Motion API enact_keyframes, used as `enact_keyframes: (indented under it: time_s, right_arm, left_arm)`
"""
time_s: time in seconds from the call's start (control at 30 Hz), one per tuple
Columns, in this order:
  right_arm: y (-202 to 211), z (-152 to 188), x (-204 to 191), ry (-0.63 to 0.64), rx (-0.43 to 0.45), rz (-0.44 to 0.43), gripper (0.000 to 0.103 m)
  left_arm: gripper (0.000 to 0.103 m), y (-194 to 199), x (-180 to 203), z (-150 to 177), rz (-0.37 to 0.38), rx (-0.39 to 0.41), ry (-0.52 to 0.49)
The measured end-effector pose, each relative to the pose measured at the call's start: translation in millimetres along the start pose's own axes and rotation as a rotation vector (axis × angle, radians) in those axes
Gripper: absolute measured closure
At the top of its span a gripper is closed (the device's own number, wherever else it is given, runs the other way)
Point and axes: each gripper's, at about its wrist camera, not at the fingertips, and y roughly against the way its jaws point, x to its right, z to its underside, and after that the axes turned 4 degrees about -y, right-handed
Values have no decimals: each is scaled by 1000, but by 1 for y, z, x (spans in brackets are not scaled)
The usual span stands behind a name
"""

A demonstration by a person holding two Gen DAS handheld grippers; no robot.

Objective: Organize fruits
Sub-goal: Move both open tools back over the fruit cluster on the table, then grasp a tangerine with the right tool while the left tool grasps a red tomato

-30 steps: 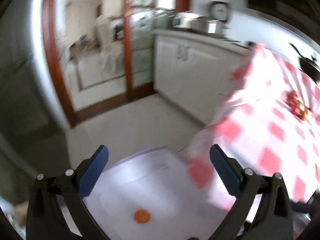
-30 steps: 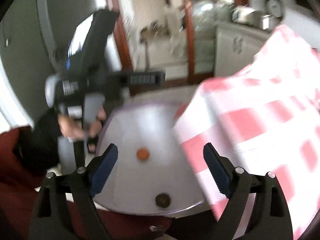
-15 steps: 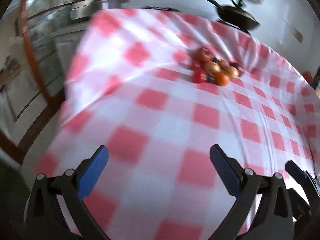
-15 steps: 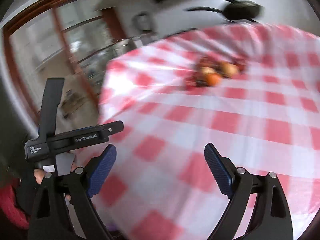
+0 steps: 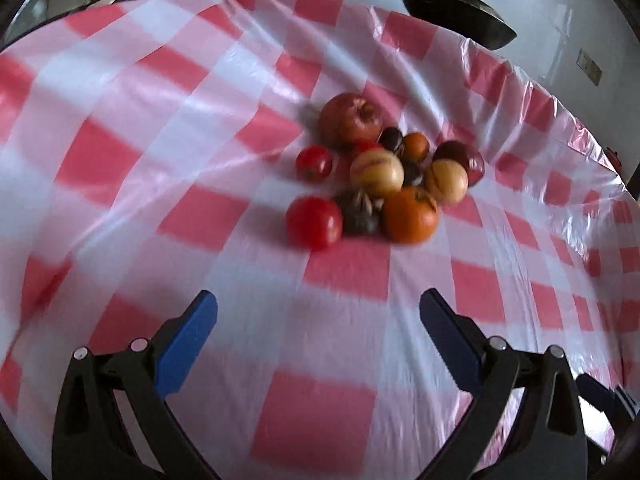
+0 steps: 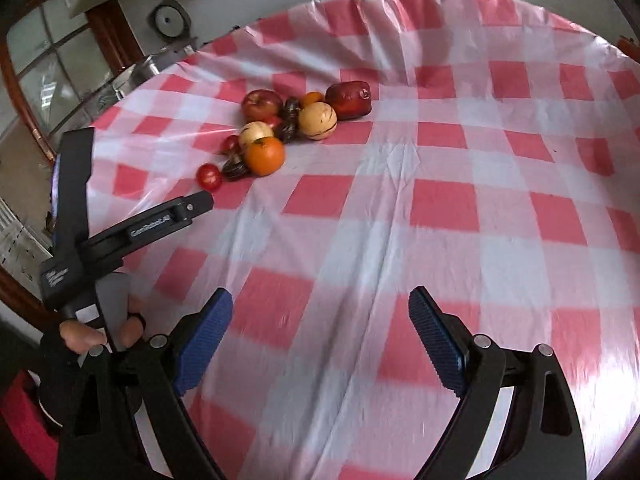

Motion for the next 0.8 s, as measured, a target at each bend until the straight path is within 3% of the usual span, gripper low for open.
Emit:
enact_keyframes:
  time_s: [0.1,0.2,0.37,0.53,0.67,0.8]
  right_arm:
    - [-21,-16,-2,13,-15,36,16]
    - [-46,-29,-6,16,-32,61,16]
    - [-73,-48,-19,44,-42,19,16]
    - [-90,-72,-27,76,-13,-11,16]
    - [-97,-88,-22,12,34,-33,16]
    - [-111,-94,-32,25,2,-72,25]
  left_arm:
    - [2,-9,-4,-8,50,-10,1]
    - [2,-19,-15,-8,119,-50,64]
    - [2,-10,-21,-5,157,10,91]
    - [2,-14,-34,-6,195,-7,166]
    - [2,-13,-35,-5,188,0,172]
    - [2,-11,-37,-5,164,13,185]
